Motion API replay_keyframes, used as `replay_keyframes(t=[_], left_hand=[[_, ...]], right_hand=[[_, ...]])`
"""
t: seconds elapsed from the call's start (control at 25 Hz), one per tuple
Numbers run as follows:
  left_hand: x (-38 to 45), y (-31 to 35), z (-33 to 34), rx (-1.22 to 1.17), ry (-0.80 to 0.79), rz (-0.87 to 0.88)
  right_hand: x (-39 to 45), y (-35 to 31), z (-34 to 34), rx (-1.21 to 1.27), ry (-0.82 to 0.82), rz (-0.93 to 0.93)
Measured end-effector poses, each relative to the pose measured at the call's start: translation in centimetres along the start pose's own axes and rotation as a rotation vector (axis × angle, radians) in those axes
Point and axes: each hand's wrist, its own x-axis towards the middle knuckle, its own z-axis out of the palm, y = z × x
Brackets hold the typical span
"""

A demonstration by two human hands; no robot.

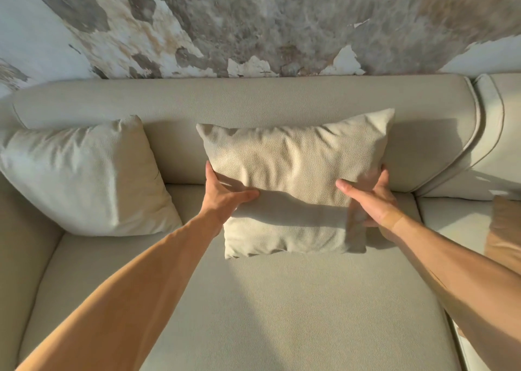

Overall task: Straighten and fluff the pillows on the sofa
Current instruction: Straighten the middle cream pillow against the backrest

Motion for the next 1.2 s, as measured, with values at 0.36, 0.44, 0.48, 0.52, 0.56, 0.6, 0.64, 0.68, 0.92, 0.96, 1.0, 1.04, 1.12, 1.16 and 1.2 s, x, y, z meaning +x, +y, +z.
replay_keyframes(t=[0.36, 0.44, 0.48, 0.52, 0.56, 0.6, 0.64, 0.68, 0.92, 0.96, 1.0, 1.04, 1.12, 1.16, 1.2], left_hand=[[2.1, 0.4, -1.5, 0.204, 0.020, 0.069], [2.7, 0.3, -1.7, 0.245, 0.010, 0.075], [3.0, 0.2, -1.8, 0.262, 0.011, 0.081], [3.3, 0.1, -1.8, 0.272, 0.012, 0.087], [3.6, 0.0, -1.8, 0.277, 0.014, 0.092], [3.9, -0.1, -1.8, 0.279, 0.016, 0.096], [4.2, -0.1, -1.8, 0.280, 0.018, 0.102], [4.5, -0.1, -1.9, 0.281, 0.020, 0.108], [6.5, -0.1, -1.6, 0.314, 0.006, 0.050], [6.8, -0.1, -1.4, 0.327, 0.012, 0.039], [7.0, -0.2, -1.4, 0.343, 0.017, 0.025], [7.2, -0.2, -1.3, 0.356, 0.016, 0.011], [7.4, -0.3, -1.3, 0.369, 0.002, 0.000], [7.6, -0.3, -1.4, 0.377, -0.011, 0.001], [7.7, -0.2, -1.4, 0.385, -0.026, 0.002]], right_hand=[[-0.4, 0.0, 2.0, 0.097, -0.047, 0.037], [-0.1, -0.1, 2.4, 0.132, -0.055, 0.037], [0.1, -0.1, 2.5, 0.155, -0.066, 0.032], [0.4, -0.1, 2.6, 0.168, -0.080, 0.030], [0.5, -0.3, 2.7, 0.171, -0.092, 0.028], [0.7, -0.4, 2.8, 0.166, -0.095, 0.026], [0.8, -0.5, 2.8, 0.156, -0.089, 0.024], [1.1, -0.7, 2.9, 0.146, -0.080, 0.022], [2.8, -1.1, 3.3, 0.067, -0.045, 0.026], [3.0, -1.1, 3.5, 0.053, -0.037, 0.033], [3.3, -1.0, 3.7, 0.037, -0.023, 0.042], [3.4, -0.9, 4.0, 0.014, -0.007, 0.051], [3.5, -0.7, 4.5, -0.030, 0.016, 0.062], [3.7, -0.7, 4.7, -0.041, 0.027, 0.069], [3.9, -0.7, 4.7, -0.051, 0.036, 0.074]])
